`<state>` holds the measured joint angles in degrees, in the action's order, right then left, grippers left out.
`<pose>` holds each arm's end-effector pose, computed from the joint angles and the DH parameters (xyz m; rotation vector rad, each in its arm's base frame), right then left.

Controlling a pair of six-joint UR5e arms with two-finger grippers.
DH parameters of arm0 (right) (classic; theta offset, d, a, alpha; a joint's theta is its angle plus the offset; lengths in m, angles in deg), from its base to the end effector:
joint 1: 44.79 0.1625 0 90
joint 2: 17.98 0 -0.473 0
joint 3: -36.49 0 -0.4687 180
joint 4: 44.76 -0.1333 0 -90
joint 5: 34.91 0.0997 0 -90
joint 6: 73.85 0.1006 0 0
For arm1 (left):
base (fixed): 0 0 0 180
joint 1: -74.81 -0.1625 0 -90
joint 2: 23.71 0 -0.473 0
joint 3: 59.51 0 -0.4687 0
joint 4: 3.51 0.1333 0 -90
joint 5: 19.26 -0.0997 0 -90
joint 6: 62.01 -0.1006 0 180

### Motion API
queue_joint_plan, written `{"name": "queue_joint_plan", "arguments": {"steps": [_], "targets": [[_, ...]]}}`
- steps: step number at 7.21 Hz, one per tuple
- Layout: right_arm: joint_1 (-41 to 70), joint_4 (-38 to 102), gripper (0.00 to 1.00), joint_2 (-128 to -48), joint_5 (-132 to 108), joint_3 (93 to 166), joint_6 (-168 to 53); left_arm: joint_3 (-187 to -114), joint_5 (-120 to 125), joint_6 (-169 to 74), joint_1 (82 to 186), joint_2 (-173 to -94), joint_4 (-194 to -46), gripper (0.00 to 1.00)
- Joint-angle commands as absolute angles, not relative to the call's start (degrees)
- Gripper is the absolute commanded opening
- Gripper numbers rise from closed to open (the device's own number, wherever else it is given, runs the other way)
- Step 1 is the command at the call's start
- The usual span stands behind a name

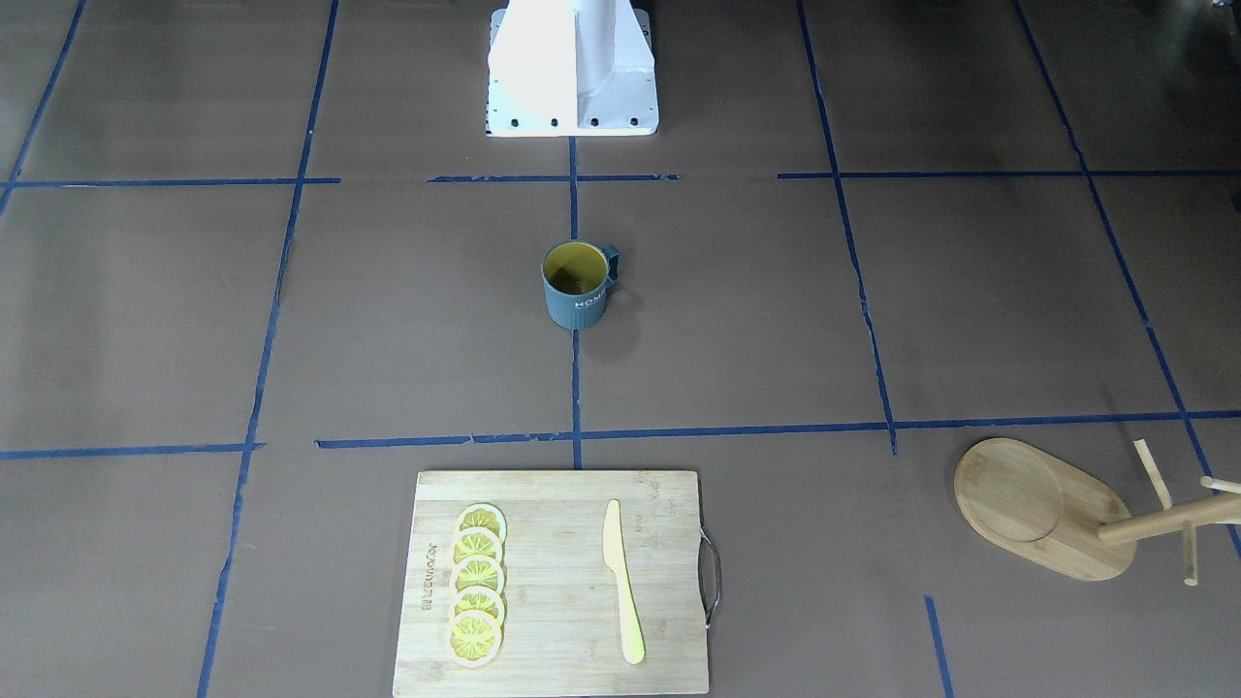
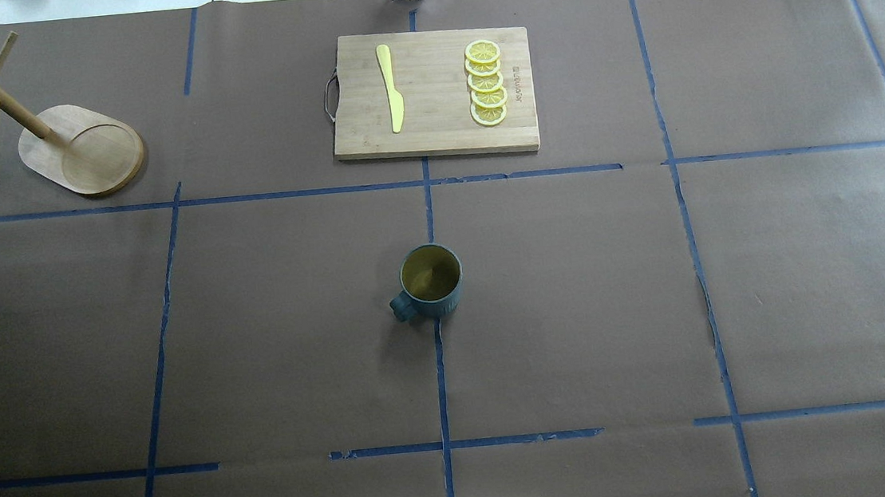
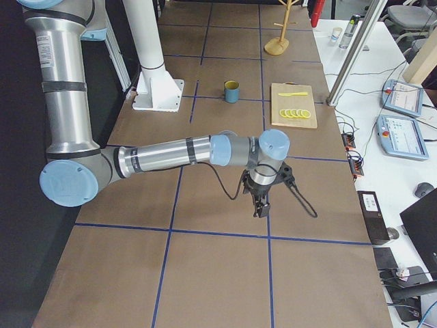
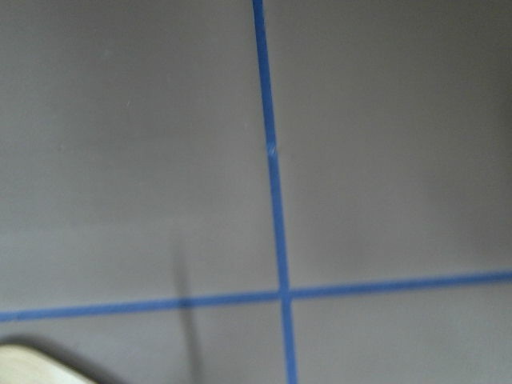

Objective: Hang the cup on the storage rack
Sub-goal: 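Withdraw the right arm out of view while the left arm starts moving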

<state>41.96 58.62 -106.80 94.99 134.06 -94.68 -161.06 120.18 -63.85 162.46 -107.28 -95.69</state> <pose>0.0366 -0.5691 0.6491 0.0299 -0.7040 -0.3747 -0.0355 -0.5230 0.6429 0.1156 0.8627 0.1234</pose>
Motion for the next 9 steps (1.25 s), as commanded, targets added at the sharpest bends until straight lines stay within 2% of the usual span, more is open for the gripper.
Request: {"name": "queue_joint_plan", "arguments": {"steps": [1, 2, 4, 9], "targets": [[44.94, 58.6, 1.0, -111.31, 95.43, 134.31, -95.47, -160.32, 120.06, -64.55, 161.83, -112.38, -97.64, 1.0], [44.94, 58.6, 1.0, -111.32, 96.74, 134.31, -95.47, -160.5, 120.83, -64.21, 161.83, -112.22, -98.52, 1.0], [44.94, 58.6, 1.0, -111.32, 97.02, 134.49, -95.12, -159.98, 120.67, -63.34, 158.17, -112.48, -113.02, 1.0], [44.94, 58.52, 1.0, -111.14, 97.02, 134.57, -95.12, -159.88, 112.64, -44.83, 130.49, -121.61, -139.95, 1.0]]}}
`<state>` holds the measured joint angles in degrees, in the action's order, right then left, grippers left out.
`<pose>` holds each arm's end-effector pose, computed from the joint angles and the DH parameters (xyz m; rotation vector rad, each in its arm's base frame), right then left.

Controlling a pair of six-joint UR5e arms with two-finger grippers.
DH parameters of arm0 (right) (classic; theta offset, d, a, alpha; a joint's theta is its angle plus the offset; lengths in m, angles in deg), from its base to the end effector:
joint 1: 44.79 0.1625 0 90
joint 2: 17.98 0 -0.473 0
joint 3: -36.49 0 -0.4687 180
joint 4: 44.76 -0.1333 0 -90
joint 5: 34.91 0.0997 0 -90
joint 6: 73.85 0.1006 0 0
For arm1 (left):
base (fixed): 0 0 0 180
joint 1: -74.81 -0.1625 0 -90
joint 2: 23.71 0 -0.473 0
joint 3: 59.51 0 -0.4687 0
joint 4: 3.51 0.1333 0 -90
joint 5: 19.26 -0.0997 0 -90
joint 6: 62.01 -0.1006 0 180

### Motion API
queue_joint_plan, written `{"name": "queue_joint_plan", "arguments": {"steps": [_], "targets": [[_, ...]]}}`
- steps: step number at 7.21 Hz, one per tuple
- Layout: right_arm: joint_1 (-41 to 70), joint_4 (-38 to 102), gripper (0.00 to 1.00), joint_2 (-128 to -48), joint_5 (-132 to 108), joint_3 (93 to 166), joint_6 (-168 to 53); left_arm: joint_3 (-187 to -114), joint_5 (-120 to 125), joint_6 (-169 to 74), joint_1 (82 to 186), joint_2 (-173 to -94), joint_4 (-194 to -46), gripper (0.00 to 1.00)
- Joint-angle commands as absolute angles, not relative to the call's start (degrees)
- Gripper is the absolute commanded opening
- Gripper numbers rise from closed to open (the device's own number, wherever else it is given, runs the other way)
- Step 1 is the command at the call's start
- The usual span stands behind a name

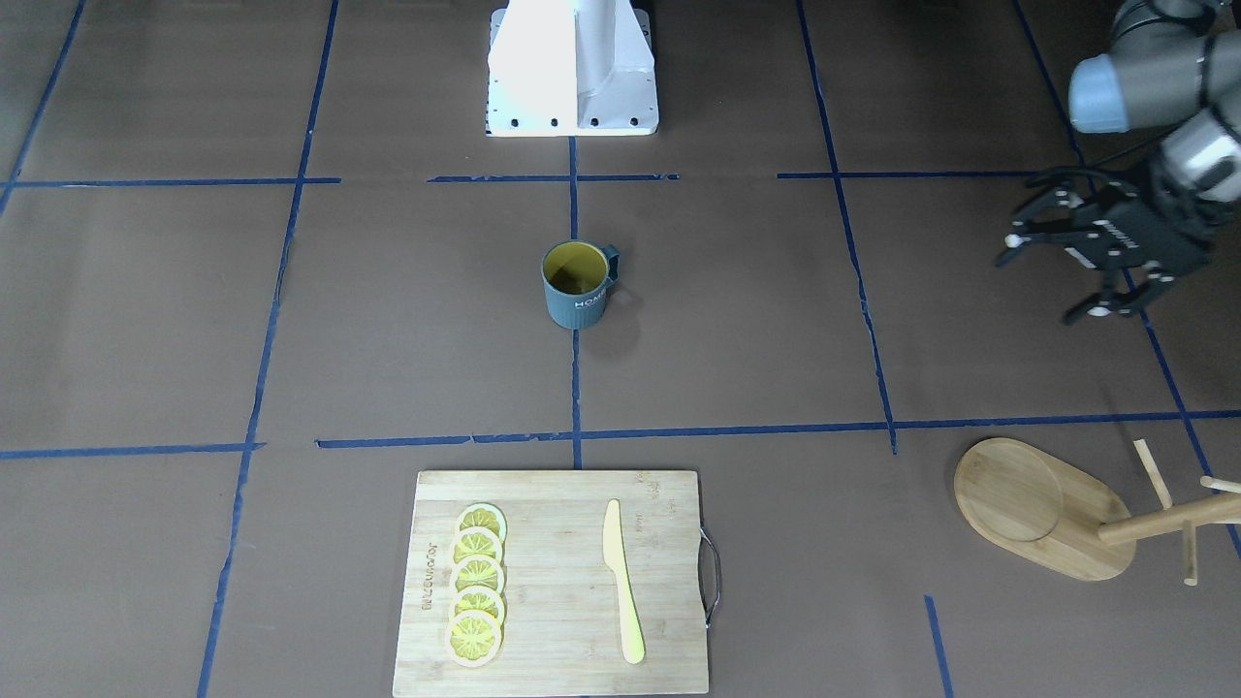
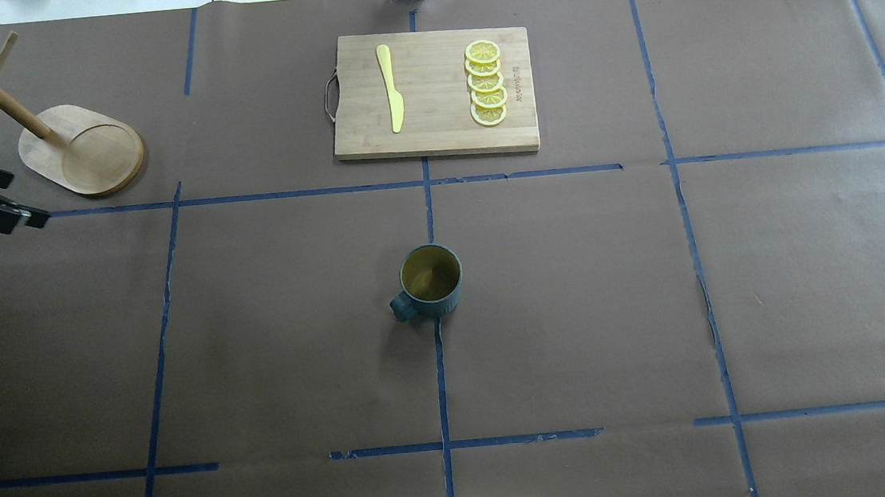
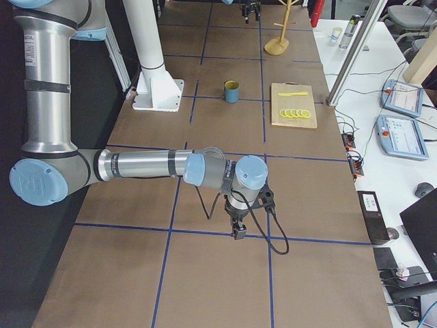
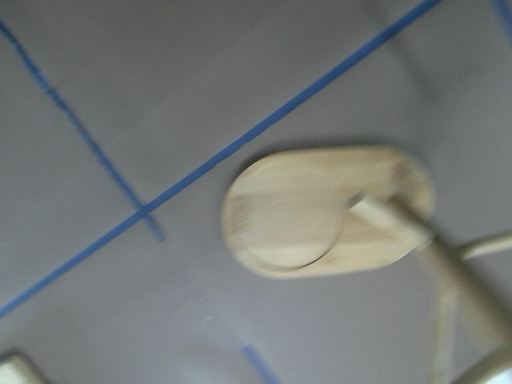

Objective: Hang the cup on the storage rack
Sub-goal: 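Reach the left gripper toward the teal mug's handle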

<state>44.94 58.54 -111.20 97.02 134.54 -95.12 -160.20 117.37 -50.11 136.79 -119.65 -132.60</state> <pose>0.0636 -0.5284 0.6840 -0.0057 -0.7469 -0.3043 0.2341 -0.5679 0.4554 0.6140 1.0281 0.6422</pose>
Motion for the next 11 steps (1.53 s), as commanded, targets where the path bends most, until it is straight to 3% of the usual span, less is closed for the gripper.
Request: {"name": "queue_joint_plan", "arguments": {"steps": [1, 4, 6, 7, 11], "targets": [[44.94, 58.52, 1.0, -111.14, 97.02, 134.57, -95.2, -159.97, 105.36, -44.52, 123.49, -123.28, -143.75, 1.0], [44.94, 58.52, 1.0, -111.14, 97.02, 134.92, -95.2, -158.23, 84.33, -44.17, 106.32, -130.21, -150.01, 1.0], [44.94, 58.52, 1.0, -111.05, 96.93, 134.93, -95.2, -150.87, 73.79, -44.26, 97.36, -135.04, -157.46, 0.99], [44.94, 58.52, 1.0, -111.05, 96.93, 134.93, -95.2, -147.7, 70.95, -44.26, 94.96, -137.25, -159.24, 0.99], [44.94, 58.52, 1.0, -111.05, 97.02, 134.84, -95.2, -147.05, 66.9, -44.08, 92.14, -140.07, -158.73, 0.99]]}}
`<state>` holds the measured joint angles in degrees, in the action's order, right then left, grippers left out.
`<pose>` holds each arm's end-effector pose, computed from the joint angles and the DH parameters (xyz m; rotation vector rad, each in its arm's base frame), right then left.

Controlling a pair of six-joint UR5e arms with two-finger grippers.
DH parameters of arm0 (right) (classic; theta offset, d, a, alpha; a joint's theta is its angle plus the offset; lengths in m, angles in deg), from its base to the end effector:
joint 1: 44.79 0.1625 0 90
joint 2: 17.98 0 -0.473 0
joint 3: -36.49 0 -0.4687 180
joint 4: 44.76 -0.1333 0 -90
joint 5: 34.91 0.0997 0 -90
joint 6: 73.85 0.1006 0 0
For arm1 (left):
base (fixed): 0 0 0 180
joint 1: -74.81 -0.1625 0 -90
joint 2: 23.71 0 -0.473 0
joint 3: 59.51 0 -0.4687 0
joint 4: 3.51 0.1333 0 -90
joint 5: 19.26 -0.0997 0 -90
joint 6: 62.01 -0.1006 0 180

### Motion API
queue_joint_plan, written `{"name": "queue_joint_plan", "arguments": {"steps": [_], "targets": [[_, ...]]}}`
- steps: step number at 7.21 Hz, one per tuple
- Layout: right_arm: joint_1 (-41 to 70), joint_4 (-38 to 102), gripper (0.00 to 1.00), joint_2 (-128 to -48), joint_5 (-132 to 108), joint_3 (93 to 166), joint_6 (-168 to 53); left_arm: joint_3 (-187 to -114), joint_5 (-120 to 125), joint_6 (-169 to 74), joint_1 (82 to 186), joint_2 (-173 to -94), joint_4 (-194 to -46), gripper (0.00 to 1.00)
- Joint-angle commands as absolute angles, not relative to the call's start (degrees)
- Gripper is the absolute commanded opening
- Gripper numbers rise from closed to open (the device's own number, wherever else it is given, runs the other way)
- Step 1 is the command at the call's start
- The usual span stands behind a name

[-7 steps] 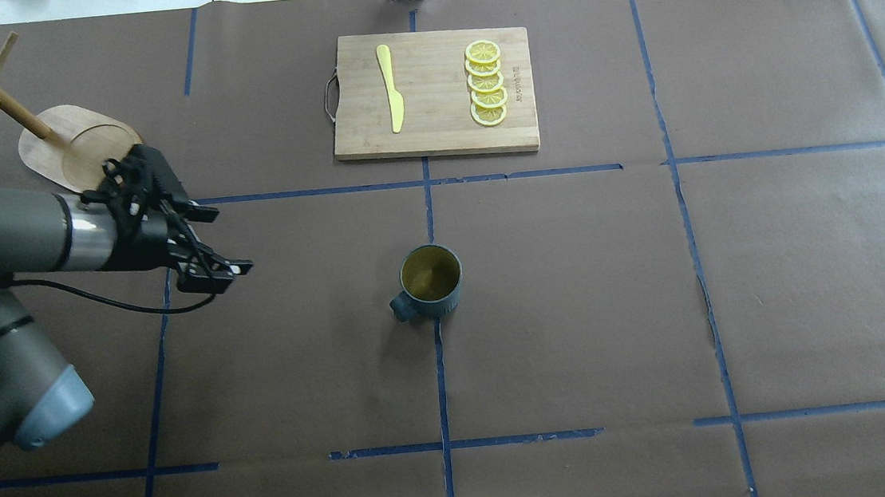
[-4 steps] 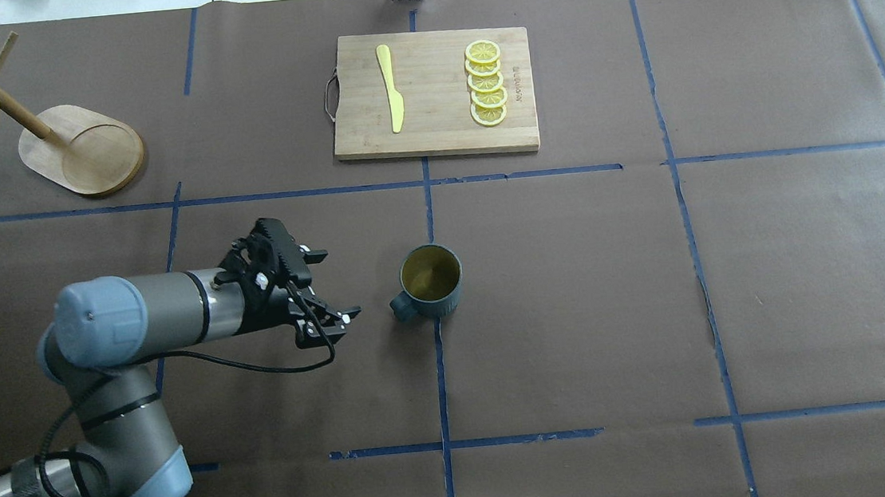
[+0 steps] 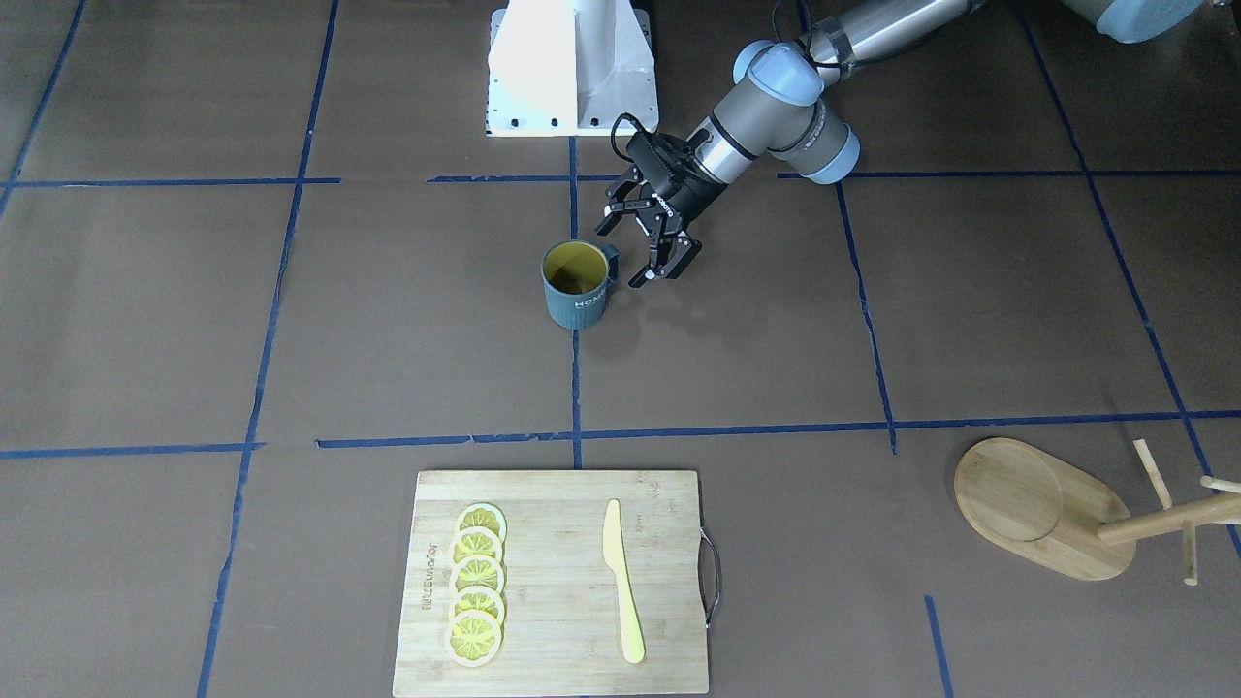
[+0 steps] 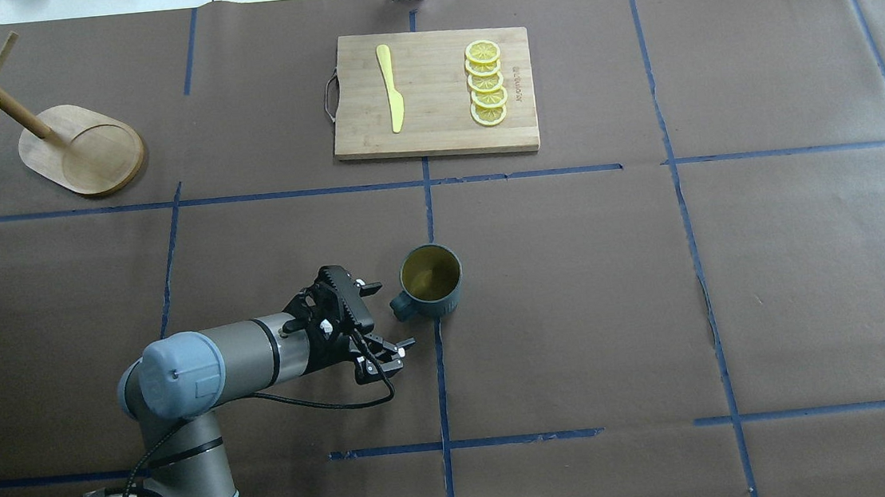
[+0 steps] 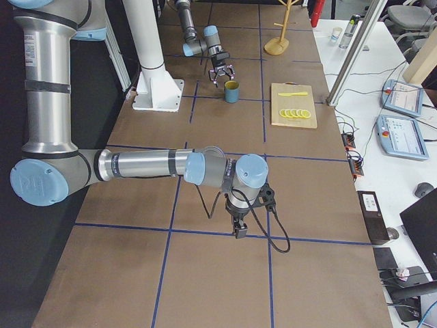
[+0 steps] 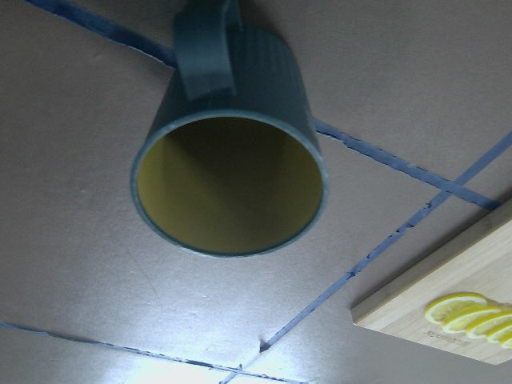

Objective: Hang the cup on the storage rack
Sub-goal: 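Reach the left gripper toward the teal mug's handle, then close the left gripper on the mug handle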

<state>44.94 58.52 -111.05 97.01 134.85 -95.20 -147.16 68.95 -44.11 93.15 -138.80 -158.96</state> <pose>0.0636 -0.5300 0.6796 0.0027 -0.7455 -0.3088 0.6561 -0.3613 0.3132 1.1420 1.0973 0.7169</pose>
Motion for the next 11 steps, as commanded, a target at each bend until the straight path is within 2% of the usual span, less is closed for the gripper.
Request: {"name": "queue_joint_plan", "arguments": {"steps": [1, 3, 4, 7, 8, 11], "targets": [[44.94, 58.52, 1.0, -110.88, 97.02, 134.84, -95.2, -146.1, 65.05, -44.08, 92.13, -140.69, -158.9, 0.99], [44.94, 58.52, 1.0, -110.96, 97.02, 134.84, -95.2, -145.13, 63.28, -43.91, 92.13, -140.7, -158.9, 0.93], [44.94, 58.52, 1.0, -110.96, 96.93, 134.75, -95.29, -144.77, 63.19, -43.64, 92.13, -140.7, -158.91, 0.84], [44.94, 58.52, 1.0, -110.96, 96.93, 134.75, -95.29, -143.54, 63.36, -40.22, 91.78, -140.52, -158.82, 0.21], [44.94, 58.52, 1.0, -110.96, 96.93, 134.75, -95.29, -143.45, 63.36, -39.95, 91.78, -140.35, -158.9, 0.07], [44.94, 58.52, 1.0, -110.7, 96.93, 134.75, -95.29, -144.85, 63.45, -33.24, 91.86, -140.08, -161.78, 0.03]]}}
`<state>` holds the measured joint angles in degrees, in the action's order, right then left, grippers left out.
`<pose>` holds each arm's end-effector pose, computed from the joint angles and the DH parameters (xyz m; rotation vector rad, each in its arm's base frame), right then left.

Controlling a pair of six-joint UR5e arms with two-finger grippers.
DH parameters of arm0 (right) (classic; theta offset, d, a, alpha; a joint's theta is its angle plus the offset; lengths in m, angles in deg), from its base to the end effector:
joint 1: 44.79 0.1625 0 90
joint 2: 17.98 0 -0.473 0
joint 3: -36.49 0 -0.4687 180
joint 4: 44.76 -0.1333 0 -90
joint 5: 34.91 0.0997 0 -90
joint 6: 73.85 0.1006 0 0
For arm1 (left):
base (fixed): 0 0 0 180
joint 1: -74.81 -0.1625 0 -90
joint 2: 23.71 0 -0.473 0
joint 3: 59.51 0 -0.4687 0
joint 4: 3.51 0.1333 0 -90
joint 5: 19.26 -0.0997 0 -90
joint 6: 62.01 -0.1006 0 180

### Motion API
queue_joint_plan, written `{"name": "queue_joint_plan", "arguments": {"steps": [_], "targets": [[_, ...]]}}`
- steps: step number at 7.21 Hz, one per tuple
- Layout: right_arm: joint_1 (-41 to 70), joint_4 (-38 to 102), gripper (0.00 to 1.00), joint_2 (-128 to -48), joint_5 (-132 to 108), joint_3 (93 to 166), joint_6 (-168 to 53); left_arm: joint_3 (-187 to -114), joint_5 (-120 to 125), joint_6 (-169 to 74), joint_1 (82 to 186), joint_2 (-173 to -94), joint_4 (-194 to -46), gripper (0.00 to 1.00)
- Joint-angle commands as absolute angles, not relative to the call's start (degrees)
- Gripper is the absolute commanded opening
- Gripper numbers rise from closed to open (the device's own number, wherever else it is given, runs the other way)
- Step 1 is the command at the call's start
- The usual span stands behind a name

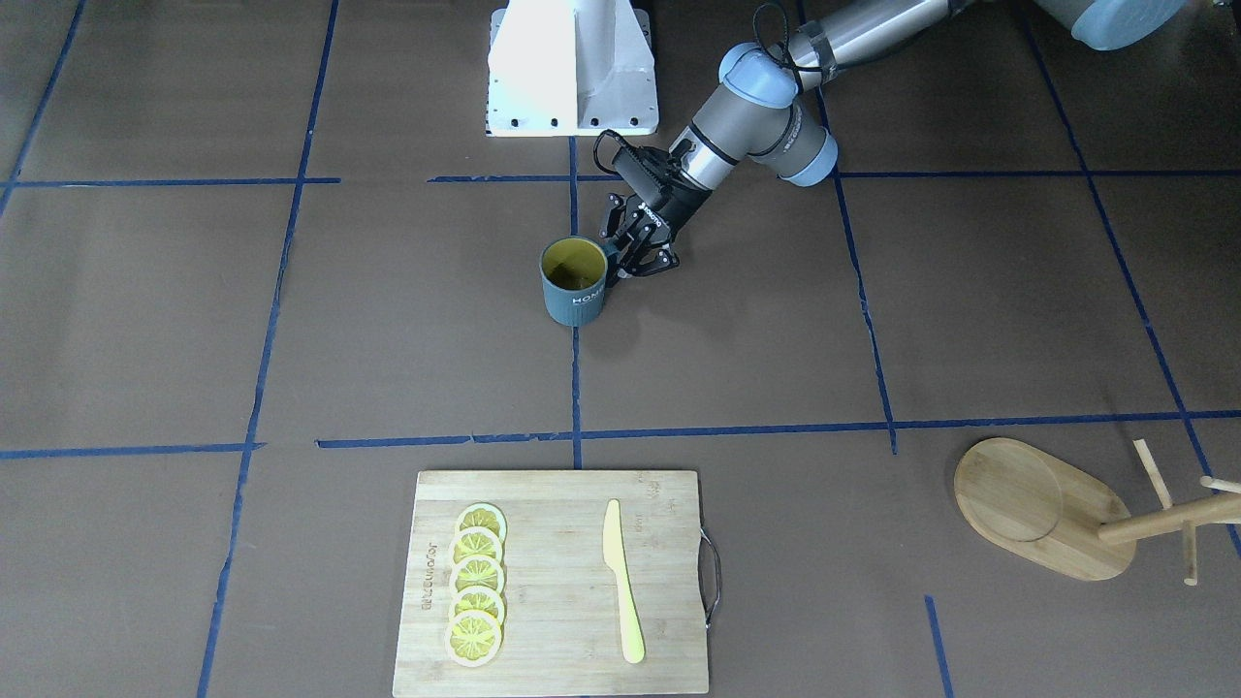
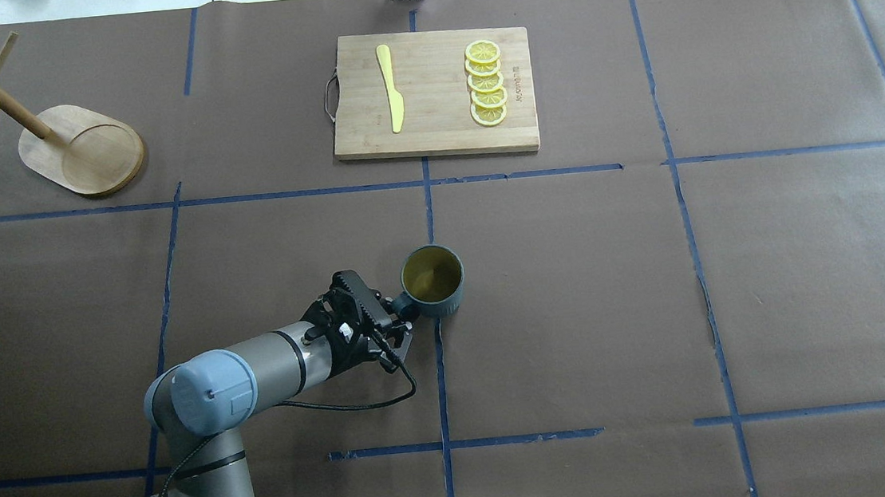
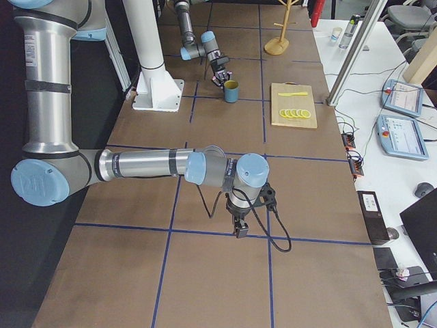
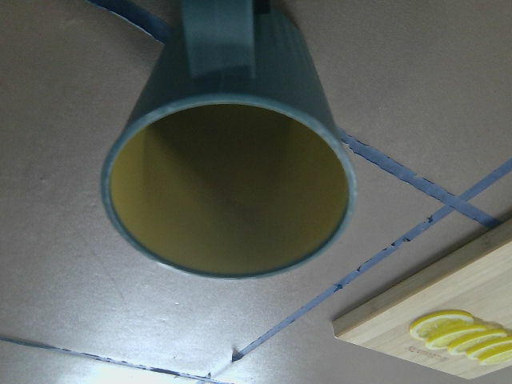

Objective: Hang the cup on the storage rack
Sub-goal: 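Close the left gripper on the mug handle, then lift the mug with the left gripper toward the wooden mug tree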

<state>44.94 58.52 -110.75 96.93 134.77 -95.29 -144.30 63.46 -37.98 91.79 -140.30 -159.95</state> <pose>0.0637 -0.5326 0.6777 0.0066 -0.7436 -0.3119 0.6763 -0.3592 0.3188 1.1093 1.0994 0.5810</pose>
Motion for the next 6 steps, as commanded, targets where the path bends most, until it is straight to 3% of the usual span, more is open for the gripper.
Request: {"name": "queue_joint_plan", "arguments": {"steps": [1, 6], "targets": [[44.94, 58.52, 1.0, -110.7, 96.93, 134.84, -95.29, -145.38, 63.36, -26.83, 92.3, -140.08, -163.2, 0.0], [44.94, 58.52, 1.0, -110.96, 97.02, 134.84, -95.47, -152.76, 66.67, 18.73, 102.81, -140.08, -163.21, 0.0]]}}
